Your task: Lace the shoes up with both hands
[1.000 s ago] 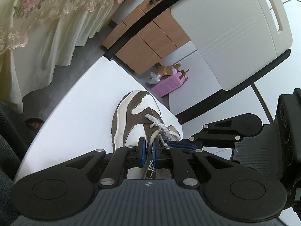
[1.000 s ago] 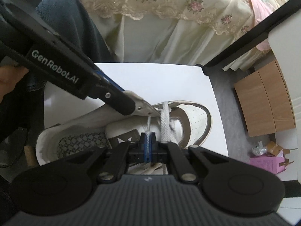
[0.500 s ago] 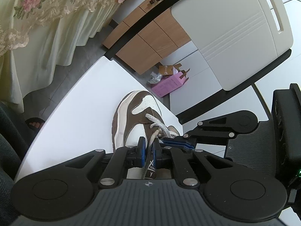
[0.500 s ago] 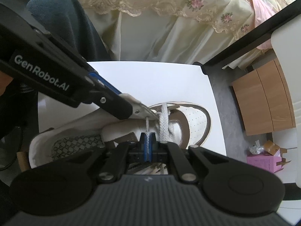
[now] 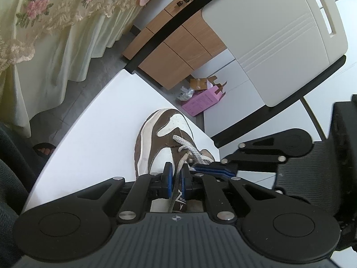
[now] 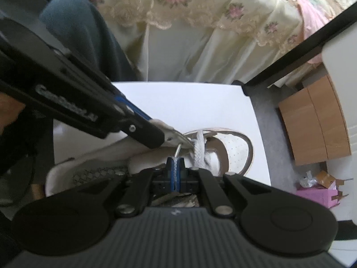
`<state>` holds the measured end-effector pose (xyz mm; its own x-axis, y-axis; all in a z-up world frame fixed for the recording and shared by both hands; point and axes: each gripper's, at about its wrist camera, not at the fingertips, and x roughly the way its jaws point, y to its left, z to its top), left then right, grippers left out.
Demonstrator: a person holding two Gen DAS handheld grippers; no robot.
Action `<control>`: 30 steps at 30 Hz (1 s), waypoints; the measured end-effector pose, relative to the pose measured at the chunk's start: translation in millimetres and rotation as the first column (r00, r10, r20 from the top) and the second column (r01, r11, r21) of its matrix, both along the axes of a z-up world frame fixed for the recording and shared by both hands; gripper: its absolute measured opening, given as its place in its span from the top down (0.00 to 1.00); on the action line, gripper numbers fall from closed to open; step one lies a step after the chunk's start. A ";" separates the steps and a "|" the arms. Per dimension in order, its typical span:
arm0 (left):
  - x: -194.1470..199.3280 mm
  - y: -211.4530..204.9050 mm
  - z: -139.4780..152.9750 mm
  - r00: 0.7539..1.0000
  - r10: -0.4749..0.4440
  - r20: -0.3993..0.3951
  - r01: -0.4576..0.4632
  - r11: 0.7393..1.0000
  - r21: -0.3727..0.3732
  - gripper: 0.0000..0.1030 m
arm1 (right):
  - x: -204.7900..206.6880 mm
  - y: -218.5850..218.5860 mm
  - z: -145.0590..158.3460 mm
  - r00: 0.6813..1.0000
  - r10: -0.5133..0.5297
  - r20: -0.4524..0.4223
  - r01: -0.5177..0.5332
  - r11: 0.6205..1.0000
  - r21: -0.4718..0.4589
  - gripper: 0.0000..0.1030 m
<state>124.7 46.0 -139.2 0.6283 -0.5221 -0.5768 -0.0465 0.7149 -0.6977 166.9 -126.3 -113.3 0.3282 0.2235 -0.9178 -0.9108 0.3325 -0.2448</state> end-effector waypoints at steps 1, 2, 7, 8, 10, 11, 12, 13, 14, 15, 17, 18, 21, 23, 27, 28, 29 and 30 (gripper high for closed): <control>0.4 -0.2 -0.3 1.000 -0.001 -0.002 0.001 1.000 -0.003 0.92 | -0.5 -0.4 2.7 1.000 -0.005 -0.002 0.005 1.000 0.013 0.98; 0.3 -0.5 -0.3 1.000 -0.002 0.000 0.002 1.000 0.000 0.92 | -1.0 -0.8 5.4 1.000 -0.010 -0.003 0.010 1.000 0.027 0.98; 0.4 -0.1 -1.3 1.000 0.000 0.000 0.000 1.000 0.001 0.92 | 6.6 -1.0 8.5 0.998 -0.055 -0.006 0.056 0.997 0.050 0.98; 0.3 0.3 -1.3 1.000 -0.001 0.000 0.001 1.000 0.001 0.92 | 8.0 -0.5 7.5 0.998 -0.062 -0.008 0.062 0.997 0.050 0.98; 0.2 0.9 -1.2 1.000 -0.003 0.000 0.003 1.000 0.002 0.92 | 10.0 0.4 4.9 0.998 -0.069 -0.003 0.069 0.997 0.043 0.98; 0.2 1.1 -1.0 1.000 -0.004 0.000 0.004 1.000 0.003 0.92 | 11.0 0.4 3.7 0.997 -0.074 -0.009 0.074 0.996 0.040 0.98; 0.2 1.3 -0.8 1.000 -0.006 0.000 0.006 1.000 0.004 0.92 | 11.3 0.2 2.8 0.997 -0.077 -0.019 0.078 0.996 0.040 0.98; 0.3 1.4 -0.6 1.000 -0.007 0.000 0.007 1.000 0.004 0.92 | 11.7 0.0 1.8 0.996 -0.081 -0.029 0.082 0.996 0.040 0.98; 0.4 1.4 -0.5 1.000 -0.008 0.000 0.008 1.000 0.003 0.92 | 10.6 0.1 0.9 0.996 -0.078 -0.034 0.079 0.996 0.037 0.98; 0.5 1.5 -0.5 1.000 -0.010 0.000 0.010 1.000 0.002 0.92 | 9.3 0.2 0.0 0.996 -0.075 -0.039 0.076 0.996 0.035 0.98; 0.5 1.9 -0.6 1.000 -0.011 0.000 0.011 1.000 0.001 0.91 | 7.9 0.8 -0.3 0.996 -0.082 -0.032 0.083 0.996 0.042 0.98; 0.5 2.0 -0.6 1.000 -0.009 -0.001 0.009 1.000 0.001 0.91 | 8.0 0.8 0.1 0.995 -0.092 -0.039 0.094 0.994 0.051 0.98; 0.5 2.8 -0.7 1.000 -0.012 -0.002 0.012 1.000 -0.003 0.91 | 9.4 1.3 -1.4 0.994 -0.102 -0.031 0.104 0.993 0.056 0.98; 0.3 3.0 -0.3 1.000 -0.014 -0.002 0.014 1.000 0.000 0.91 | 13.4 0.2 -1.3 0.993 -0.109 -0.043 0.112 0.991 0.079 0.98; 0.2 4.5 -0.4 1.000 -0.015 -0.005 0.015 1.000 -0.004 0.91 | 14.1 -0.4 -1.2 0.993 -0.114 -0.036 0.117 0.989 0.093 0.97; 0.3 4.3 0.0 1.000 -0.016 -0.004 0.016 1.000 -0.003 0.90 | 13.8 -1.3 -1.3 0.993 -0.116 -0.035 0.119 0.988 0.098 0.97; 0.4 4.0 0.4 1.000 -0.019 -0.004 0.019 1.000 -0.003 0.90 | 13.6 -2.2 -1.5 0.992 -0.118 -0.034 0.121 0.987 0.102 0.97; 0.9 4.0 0.4 1.000 -0.027 -0.008 0.027 1.000 -0.009 0.87 | 13.3 -3.2 -1.7 0.992 -0.120 -0.034 0.123 0.987 0.107 0.97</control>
